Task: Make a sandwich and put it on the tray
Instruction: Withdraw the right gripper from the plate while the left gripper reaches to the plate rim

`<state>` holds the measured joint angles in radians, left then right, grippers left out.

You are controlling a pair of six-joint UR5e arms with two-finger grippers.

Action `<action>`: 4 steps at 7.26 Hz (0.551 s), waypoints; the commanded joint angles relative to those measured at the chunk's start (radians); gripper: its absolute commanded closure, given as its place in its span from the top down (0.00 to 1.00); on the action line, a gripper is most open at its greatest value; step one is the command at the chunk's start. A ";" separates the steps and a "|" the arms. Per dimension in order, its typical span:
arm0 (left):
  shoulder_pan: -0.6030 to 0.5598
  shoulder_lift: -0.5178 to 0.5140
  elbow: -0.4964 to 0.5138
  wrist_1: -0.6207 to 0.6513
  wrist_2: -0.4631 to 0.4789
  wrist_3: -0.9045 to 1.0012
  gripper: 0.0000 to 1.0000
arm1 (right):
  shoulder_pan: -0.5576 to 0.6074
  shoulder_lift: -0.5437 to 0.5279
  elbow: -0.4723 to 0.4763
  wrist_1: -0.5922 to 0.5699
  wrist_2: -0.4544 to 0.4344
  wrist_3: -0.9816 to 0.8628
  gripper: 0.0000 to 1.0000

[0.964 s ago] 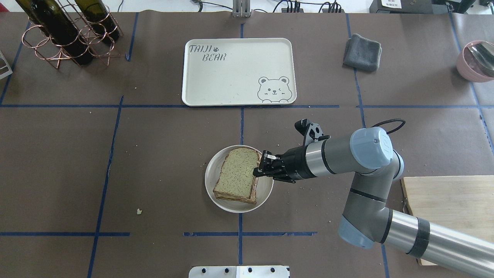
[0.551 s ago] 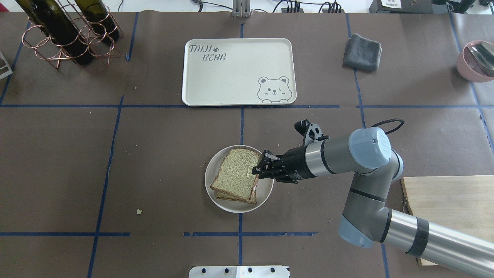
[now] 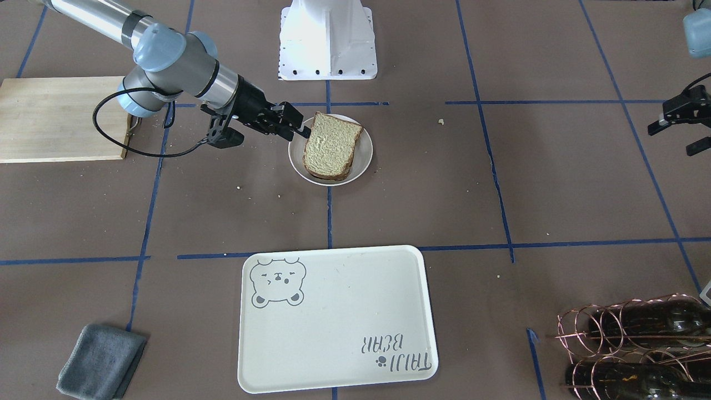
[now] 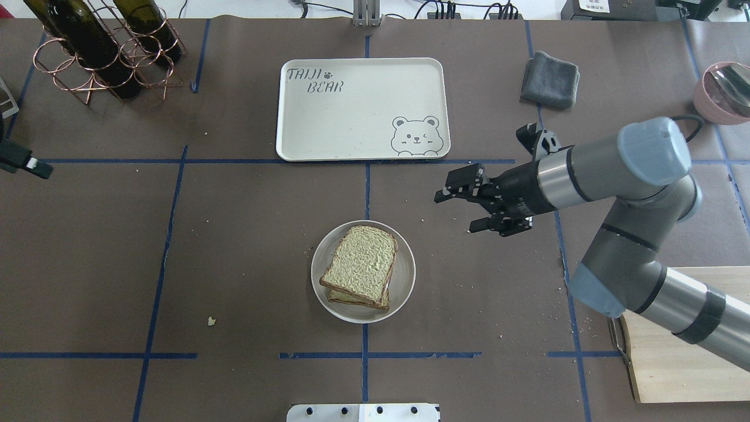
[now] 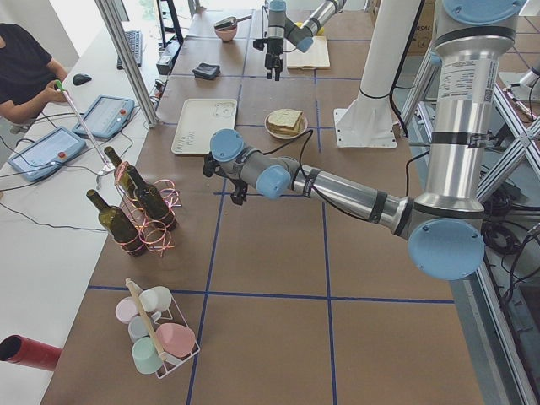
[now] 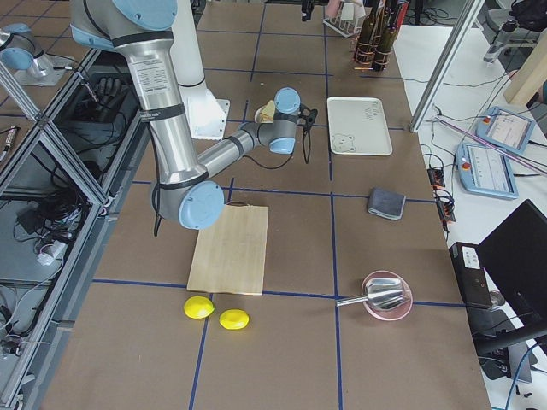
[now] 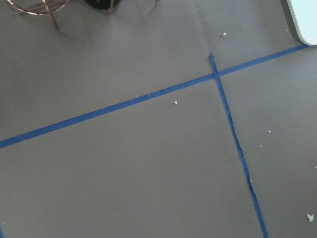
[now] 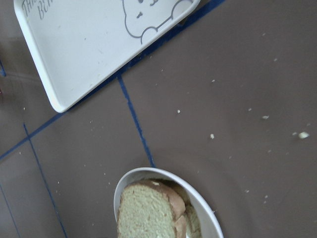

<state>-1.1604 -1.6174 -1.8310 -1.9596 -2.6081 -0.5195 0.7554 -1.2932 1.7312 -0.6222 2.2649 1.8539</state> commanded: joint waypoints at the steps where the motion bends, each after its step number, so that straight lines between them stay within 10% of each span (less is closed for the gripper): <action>1: 0.269 -0.063 -0.020 -0.330 0.176 -0.528 0.96 | 0.189 -0.117 0.010 -0.016 0.161 -0.116 1.00; 4: 0.700 -0.289 0.002 -0.211 0.566 -0.937 0.86 | 0.304 -0.306 -0.002 -0.017 0.191 -0.483 1.00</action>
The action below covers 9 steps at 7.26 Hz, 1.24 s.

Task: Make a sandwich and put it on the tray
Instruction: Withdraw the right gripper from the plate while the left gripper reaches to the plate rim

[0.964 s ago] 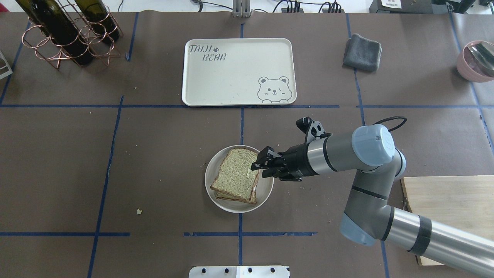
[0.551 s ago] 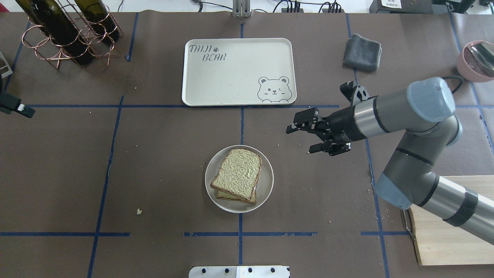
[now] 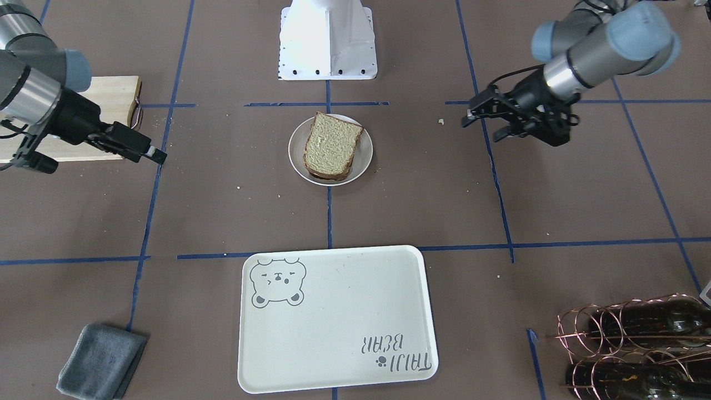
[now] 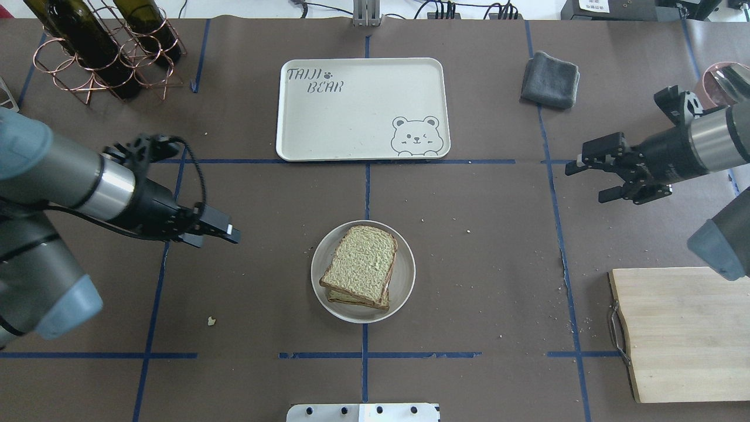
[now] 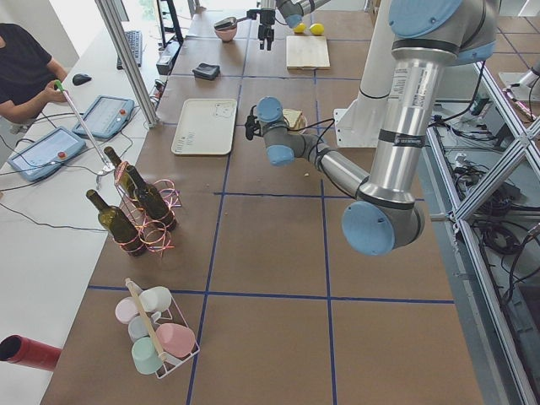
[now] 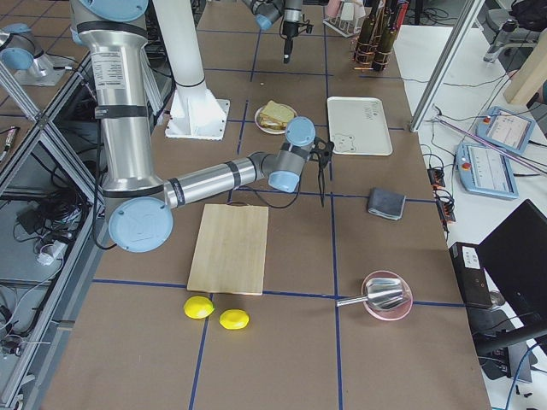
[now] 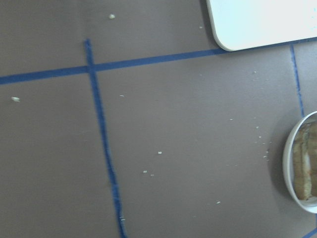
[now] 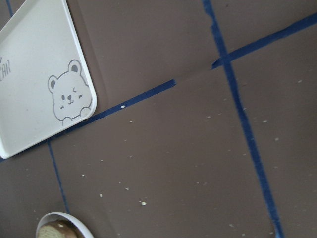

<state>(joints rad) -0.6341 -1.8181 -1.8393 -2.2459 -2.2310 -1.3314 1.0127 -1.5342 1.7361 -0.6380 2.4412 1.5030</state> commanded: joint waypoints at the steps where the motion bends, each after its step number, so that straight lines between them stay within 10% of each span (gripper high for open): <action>1: 0.194 -0.142 0.050 0.122 0.262 -0.127 0.76 | 0.073 -0.086 -0.029 -0.003 0.013 -0.173 1.00; 3: 0.200 -0.156 0.090 0.124 0.264 -0.134 0.53 | 0.076 -0.098 -0.038 -0.002 0.013 -0.205 1.00; 9: 0.200 -0.208 0.172 0.121 0.301 -0.132 0.48 | 0.072 -0.119 -0.041 0.004 0.013 -0.205 1.00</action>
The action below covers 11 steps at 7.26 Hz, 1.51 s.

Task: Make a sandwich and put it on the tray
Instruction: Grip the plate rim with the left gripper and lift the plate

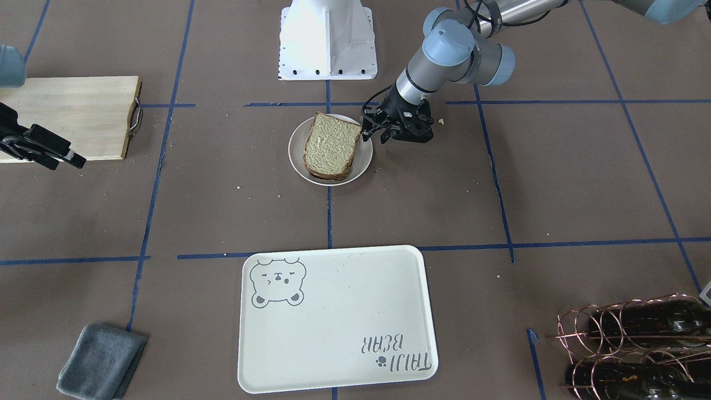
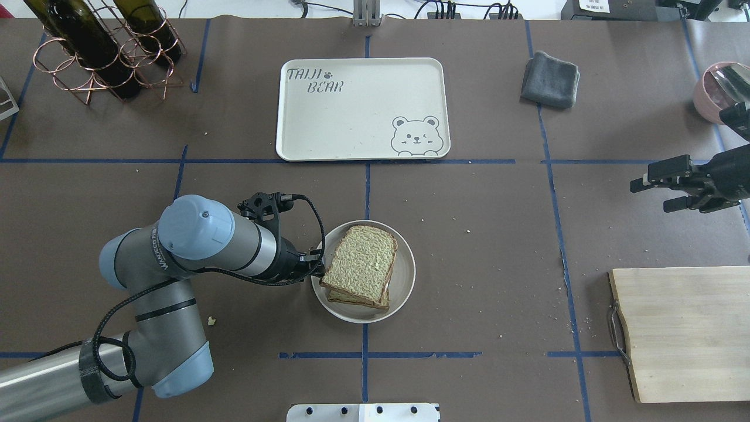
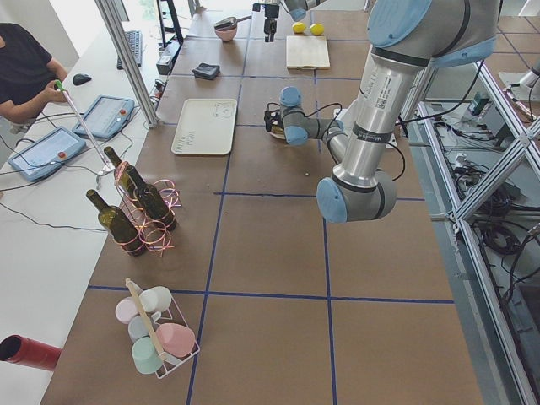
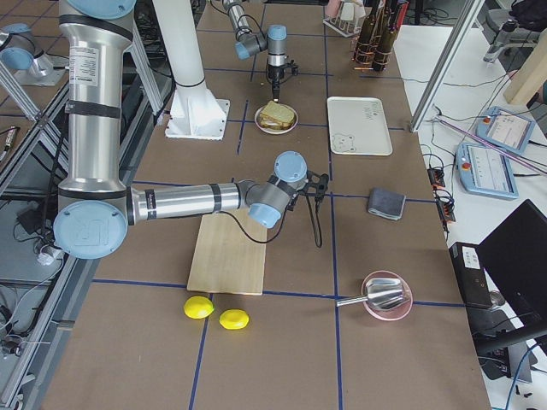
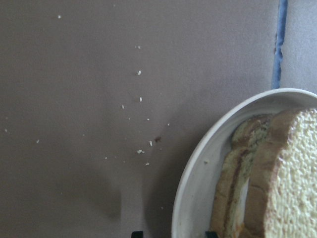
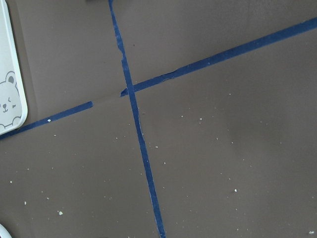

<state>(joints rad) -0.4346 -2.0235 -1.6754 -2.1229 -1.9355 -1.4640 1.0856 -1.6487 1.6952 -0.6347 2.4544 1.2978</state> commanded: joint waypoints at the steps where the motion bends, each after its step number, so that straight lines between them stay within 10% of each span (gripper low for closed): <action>1: 0.000 -0.026 0.034 -0.003 0.009 0.001 0.43 | -0.001 -0.005 0.000 0.001 0.000 0.000 1.00; 3: 0.000 -0.049 0.068 -0.006 0.007 0.001 0.32 | -0.001 -0.005 0.000 0.001 0.000 0.000 1.00; 5: -0.003 -0.049 0.057 -0.009 0.006 -0.002 0.00 | -0.001 -0.005 0.000 0.001 0.000 0.000 1.00; 9: -0.016 -0.052 0.011 -0.132 0.013 -0.408 0.00 | -0.001 -0.014 -0.003 0.004 0.000 0.000 1.00; 11: -0.015 -0.145 0.057 -0.121 0.186 -0.653 0.00 | 0.000 -0.017 0.000 0.007 0.000 0.000 1.00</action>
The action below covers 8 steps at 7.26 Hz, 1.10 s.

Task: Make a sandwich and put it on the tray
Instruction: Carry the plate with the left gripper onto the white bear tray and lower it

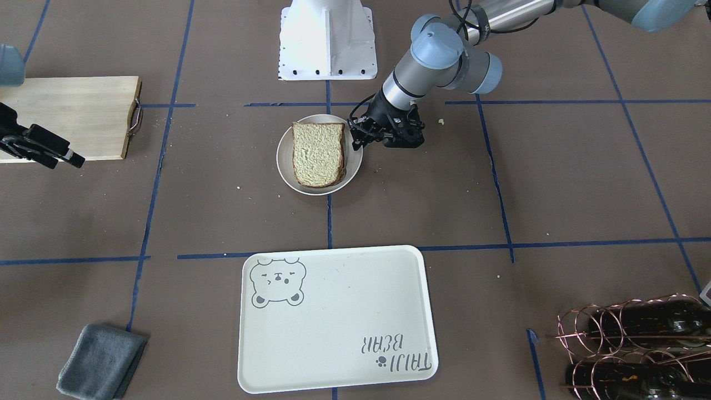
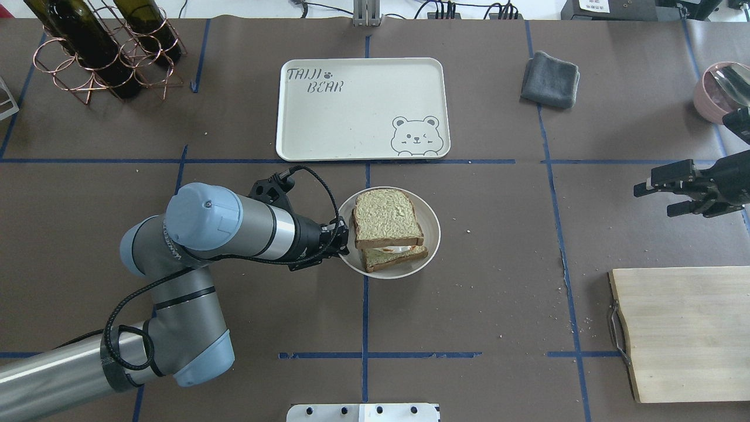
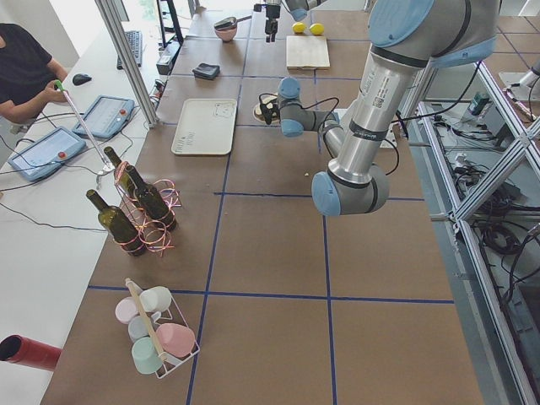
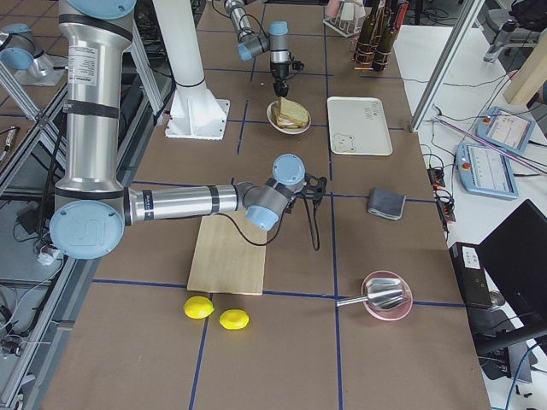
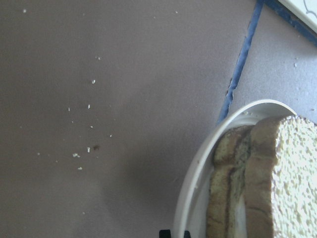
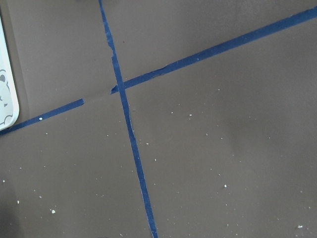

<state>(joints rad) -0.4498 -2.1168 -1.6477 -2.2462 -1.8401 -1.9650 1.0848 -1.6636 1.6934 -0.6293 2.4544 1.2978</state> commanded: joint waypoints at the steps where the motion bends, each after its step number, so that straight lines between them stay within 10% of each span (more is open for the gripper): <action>1: -0.003 -0.124 0.136 0.005 0.161 -0.225 0.00 | 0.007 -0.024 0.009 0.008 0.002 -0.002 1.00; 4: -0.098 -0.285 0.446 0.011 0.274 -0.285 0.00 | 0.043 -0.073 0.025 0.060 0.017 -0.002 1.00; 8: -0.139 -0.328 0.520 0.010 0.282 -0.269 0.12 | 0.064 -0.082 0.032 0.071 0.029 -0.002 1.00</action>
<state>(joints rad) -0.5859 -2.4350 -1.1403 -2.2371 -1.5583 -2.2407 1.1438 -1.7446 1.7251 -0.5591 2.4798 1.2962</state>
